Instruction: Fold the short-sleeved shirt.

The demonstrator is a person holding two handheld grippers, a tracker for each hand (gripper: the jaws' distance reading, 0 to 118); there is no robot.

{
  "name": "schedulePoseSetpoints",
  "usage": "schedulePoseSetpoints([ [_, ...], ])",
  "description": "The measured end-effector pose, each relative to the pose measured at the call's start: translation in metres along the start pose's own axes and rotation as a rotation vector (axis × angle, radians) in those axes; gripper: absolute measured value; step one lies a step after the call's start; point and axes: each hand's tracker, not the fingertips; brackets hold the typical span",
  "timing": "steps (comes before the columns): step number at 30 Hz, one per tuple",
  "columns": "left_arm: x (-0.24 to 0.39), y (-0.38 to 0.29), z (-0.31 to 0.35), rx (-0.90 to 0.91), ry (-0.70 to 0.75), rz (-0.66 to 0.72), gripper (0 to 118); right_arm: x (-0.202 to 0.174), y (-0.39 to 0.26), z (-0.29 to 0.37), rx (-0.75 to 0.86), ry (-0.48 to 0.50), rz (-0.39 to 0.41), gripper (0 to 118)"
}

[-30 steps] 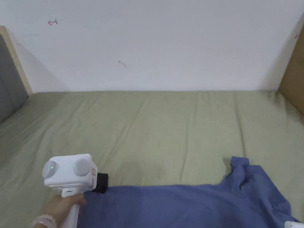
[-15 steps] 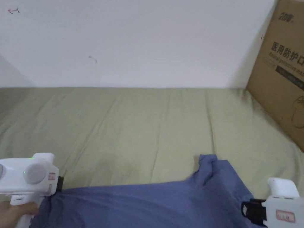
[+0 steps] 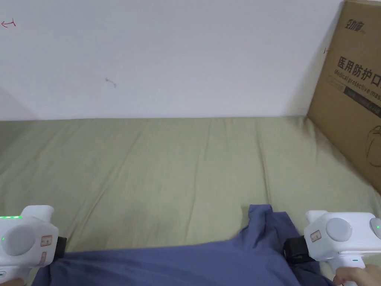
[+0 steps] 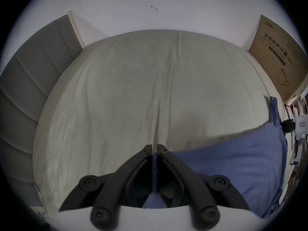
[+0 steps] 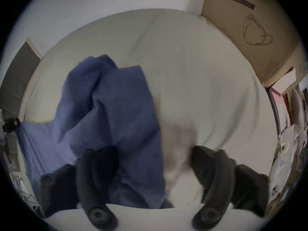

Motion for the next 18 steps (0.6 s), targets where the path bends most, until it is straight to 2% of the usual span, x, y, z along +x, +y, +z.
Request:
schedulePoseSetpoints([
  [1,-0.001,0.001,0.001,0.002,0.002,-0.009,3,-0.001,0.003,0.006,-0.018,0.017,0.009,65],
  [2,0.000,0.001,0.003,0.003,0.007,-0.013,3,-0.002,0.001,0.011,0.012,0.049,0.057,22],
  [3,0.000,0.000,0.006,0.005,0.007,-0.012,3,-0.010,-0.003,0.023,-0.001,0.038,0.067,2],
  [4,0.000,-0.001,0.009,0.010,0.008,-0.002,4,-0.010,-0.004,0.024,-0.015,0.023,0.060,2],
  [6,-0.002,0.000,0.017,0.006,0.003,0.028,3,-0.003,-0.005,0.031,-0.006,0.067,-0.081,2],
  [7,-0.001,-0.001,0.024,0.009,0.002,0.021,3,0.004,-0.002,0.030,0.010,0.087,-0.107,2],
  [10,-0.007,0.004,0.048,0.041,0.004,-0.008,3,0.011,0.001,0.064,0.080,0.114,-0.128,2],
  [16,-0.012,0.022,0.141,0.180,0.003,0.000,3,0.007,0.008,0.186,0.258,0.140,-0.168,2],
  [18,-0.008,0.027,0.180,0.255,0.027,-0.017,3,0.006,0.009,0.231,0.320,0.145,-0.154,2],
])
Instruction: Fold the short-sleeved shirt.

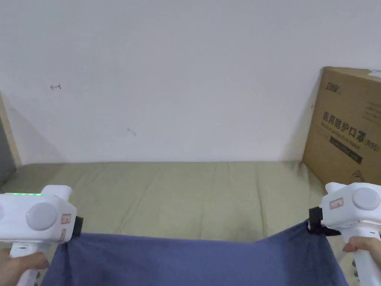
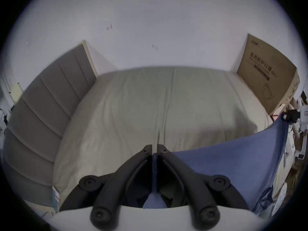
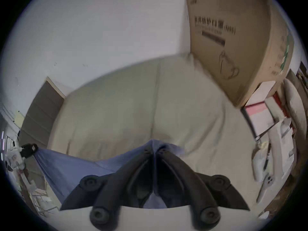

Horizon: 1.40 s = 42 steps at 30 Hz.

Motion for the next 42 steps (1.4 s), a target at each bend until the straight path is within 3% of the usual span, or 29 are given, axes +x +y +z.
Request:
schedulePoseSetpoints([
  [5,-0.004,0.043,0.080,0.134,0.056,0.037,3,-0.025,0.036,0.094,0.163,-0.010,0.039,2],
  [11,-0.004,0.109,0.158,0.277,0.115,0.033,3,-0.050,0.096,0.177,0.319,-0.013,0.018,2],
  [18,-0.011,0.217,0.208,0.401,0.194,0.146,3,-0.102,0.191,0.257,0.528,-0.031,0.060,2],
  [24,-0.014,0.285,0.254,0.556,0.272,0.092,3,-0.129,0.243,0.313,0.657,-0.051,0.017,2],
  [27,-0.017,0.291,0.263,0.594,0.265,0.139,3,-0.135,0.250,0.319,0.676,-0.070,0.015,2],
  [30,-0.013,0.285,0.248,0.574,0.314,0.109,3,-0.134,0.244,0.304,0.677,-0.042,0.008,2],
  [34,-0.010,0.257,0.196,0.527,0.265,0.101,3,-0.125,0.228,0.241,0.568,-0.097,0.034,2],
  [42,0.007,0.154,-0.008,0.188,0.247,0.074,3,-0.089,0.151,0.023,0.209,-0.138,0.035,2],
])
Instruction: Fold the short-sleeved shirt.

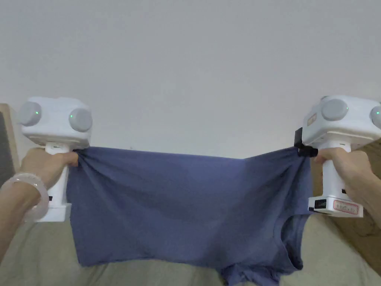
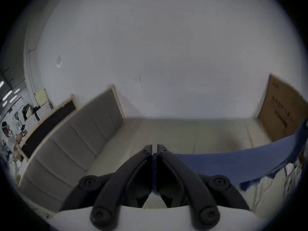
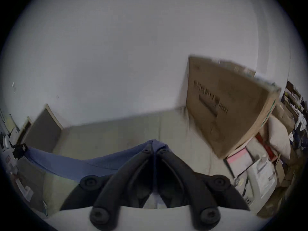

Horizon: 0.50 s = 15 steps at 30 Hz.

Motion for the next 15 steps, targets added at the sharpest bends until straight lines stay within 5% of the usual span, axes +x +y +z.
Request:
schedulePoseSetpoints([
  [8,0.049,-0.162,-0.146,-0.297,0.000,-0.085,3,0.005,-0.150,-0.178,-0.363,-0.046,0.015,2],
  [15,0.041,-0.229,-0.185,-0.371,-0.017,-0.092,3,0.021,-0.194,-0.197,-0.413,-0.048,0.013,2],
])
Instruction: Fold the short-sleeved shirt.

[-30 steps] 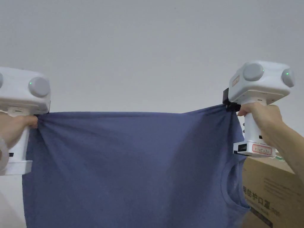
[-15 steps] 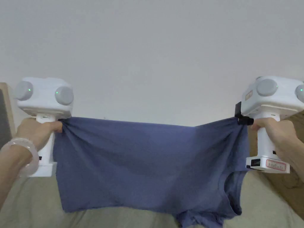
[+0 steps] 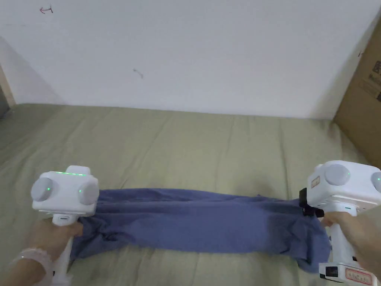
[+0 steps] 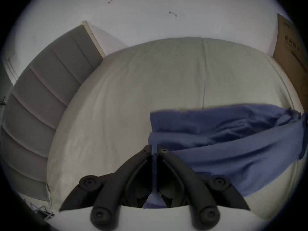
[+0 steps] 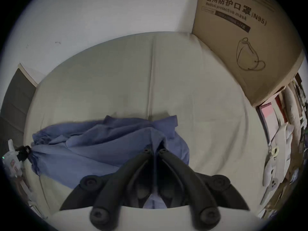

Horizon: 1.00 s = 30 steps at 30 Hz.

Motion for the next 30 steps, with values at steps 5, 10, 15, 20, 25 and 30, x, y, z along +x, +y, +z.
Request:
schedulePoseSetpoints([
  [5,-0.017,-0.034,0.046,0.040,-0.035,-0.007,3,0.010,-0.034,0.047,0.060,0.034,0.025,2],
  [10,-0.043,-0.102,0.120,0.078,-0.070,0.008,3,0.024,-0.114,0.106,0.091,0.077,0.041,2],
  [15,-0.072,-0.214,0.185,0.066,-0.069,-0.022,3,0.044,-0.224,0.149,0.064,0.092,0.041,2],
  [20,-0.100,-0.311,0.218,-0.031,-0.108,0.044,4,0.069,-0.318,0.172,0.014,0.110,0.048,2],
  [25,-0.111,-0.372,0.252,-0.029,-0.109,0.080,4,0.097,-0.390,0.199,0.027,0.142,-0.015,2],
  [30,-0.106,-0.410,0.292,0.038,-0.044,-0.064,4,0.124,-0.448,0.223,0.036,0.165,-0.111,2],
])
